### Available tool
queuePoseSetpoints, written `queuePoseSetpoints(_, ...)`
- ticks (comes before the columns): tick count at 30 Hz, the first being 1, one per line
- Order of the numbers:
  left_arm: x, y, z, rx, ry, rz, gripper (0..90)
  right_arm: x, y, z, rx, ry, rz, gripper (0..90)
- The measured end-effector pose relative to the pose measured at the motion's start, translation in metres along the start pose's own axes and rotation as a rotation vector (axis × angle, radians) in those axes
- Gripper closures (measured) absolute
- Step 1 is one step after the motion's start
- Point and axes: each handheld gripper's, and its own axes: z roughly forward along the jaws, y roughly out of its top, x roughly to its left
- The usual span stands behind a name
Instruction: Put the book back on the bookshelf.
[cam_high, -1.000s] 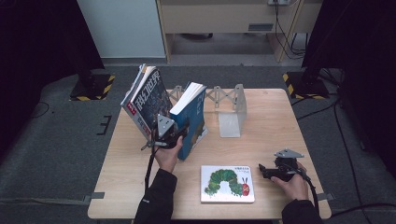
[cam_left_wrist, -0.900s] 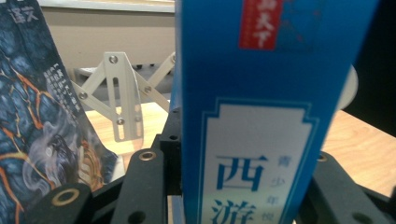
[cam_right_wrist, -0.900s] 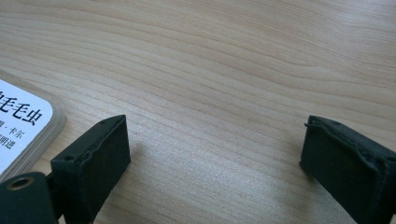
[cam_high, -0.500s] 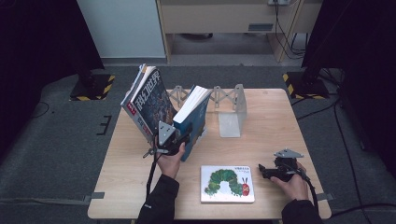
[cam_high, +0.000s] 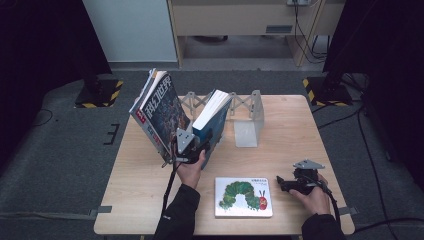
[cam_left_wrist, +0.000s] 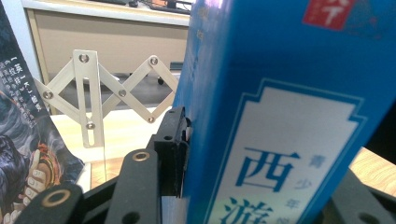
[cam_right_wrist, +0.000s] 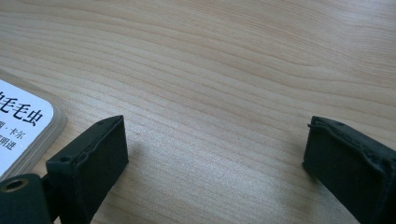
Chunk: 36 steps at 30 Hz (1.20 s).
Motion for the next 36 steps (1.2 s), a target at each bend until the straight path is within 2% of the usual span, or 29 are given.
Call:
queuePoseSetpoints(5, 0.000, -0.001, -0.004, 0.017, 0.015, 0.031, 56.2, 0.000, 0.000, 0.000, 0.000, 0.001, 0.000, 6.5)
queuePoseSetpoints(9, 0.000, -0.003, -0.008, 0.024, 0.024, 0.034, 55.7, 0.000, 0.000, 0.000, 0.000, 0.001, 0.000, 6.5)
queuePoseSetpoints(14, 0.003, -0.010, -0.016, 0.049, 0.007, 0.026, 55.1, 0.000, 0.000, 0.000, 0.000, 0.001, 0.003, 6.4)
queuePoseSetpoints(18, 0.004, -0.009, -0.017, 0.058, 0.013, 0.024, 57.3, 0.000, 0.000, 0.000, 0.000, 0.001, 0.002, 6.4)
queuePoseSetpoints(24, 0.004, -0.009, -0.014, 0.051, 0.037, 0.007, 58.0, 0.000, 0.000, 0.000, 0.000, 0.001, 0.002, 6.4)
queuePoseSetpoints(30, 0.001, -0.006, -0.002, 0.050, 0.074, -0.001, 58.1, 0.000, 0.000, 0.000, 0.002, 0.001, -0.001, 5.9)
queuePoseSetpoints(36, 0.000, -0.007, 0.010, 0.038, 0.063, -0.016, 57.9, 0.000, 0.000, 0.001, 0.002, 0.002, -0.001, 5.8)
